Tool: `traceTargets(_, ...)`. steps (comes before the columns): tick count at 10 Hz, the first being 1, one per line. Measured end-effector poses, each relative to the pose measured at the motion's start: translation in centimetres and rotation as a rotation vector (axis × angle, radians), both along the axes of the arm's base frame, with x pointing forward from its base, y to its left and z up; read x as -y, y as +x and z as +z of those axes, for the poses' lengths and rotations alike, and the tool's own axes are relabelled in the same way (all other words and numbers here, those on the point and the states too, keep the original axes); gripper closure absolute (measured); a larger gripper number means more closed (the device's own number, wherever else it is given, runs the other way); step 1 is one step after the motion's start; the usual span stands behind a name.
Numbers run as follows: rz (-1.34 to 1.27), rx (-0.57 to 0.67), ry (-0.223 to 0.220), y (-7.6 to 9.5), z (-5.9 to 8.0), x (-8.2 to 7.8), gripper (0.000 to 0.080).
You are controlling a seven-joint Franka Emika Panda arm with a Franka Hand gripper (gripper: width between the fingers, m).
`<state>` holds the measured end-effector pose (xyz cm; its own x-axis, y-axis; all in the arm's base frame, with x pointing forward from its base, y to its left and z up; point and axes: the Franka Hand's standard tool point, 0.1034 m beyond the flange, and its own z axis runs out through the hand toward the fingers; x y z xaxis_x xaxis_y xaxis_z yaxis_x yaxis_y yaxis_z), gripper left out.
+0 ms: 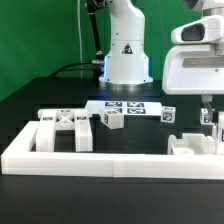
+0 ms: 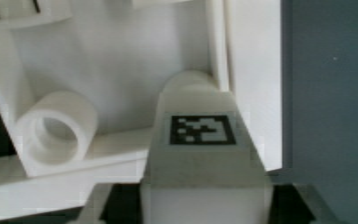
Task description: Assemble chair
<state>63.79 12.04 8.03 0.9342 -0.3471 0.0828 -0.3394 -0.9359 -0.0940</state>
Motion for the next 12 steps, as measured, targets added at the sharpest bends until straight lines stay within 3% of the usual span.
traceTargets(9, -0.94, -0.068, 0.153, -0.22, -0.16, -0.12, 0.0508)
traceTargets(12, -1.105, -0.09, 0.176, -0.25, -0.18, -0.19, 0.0508)
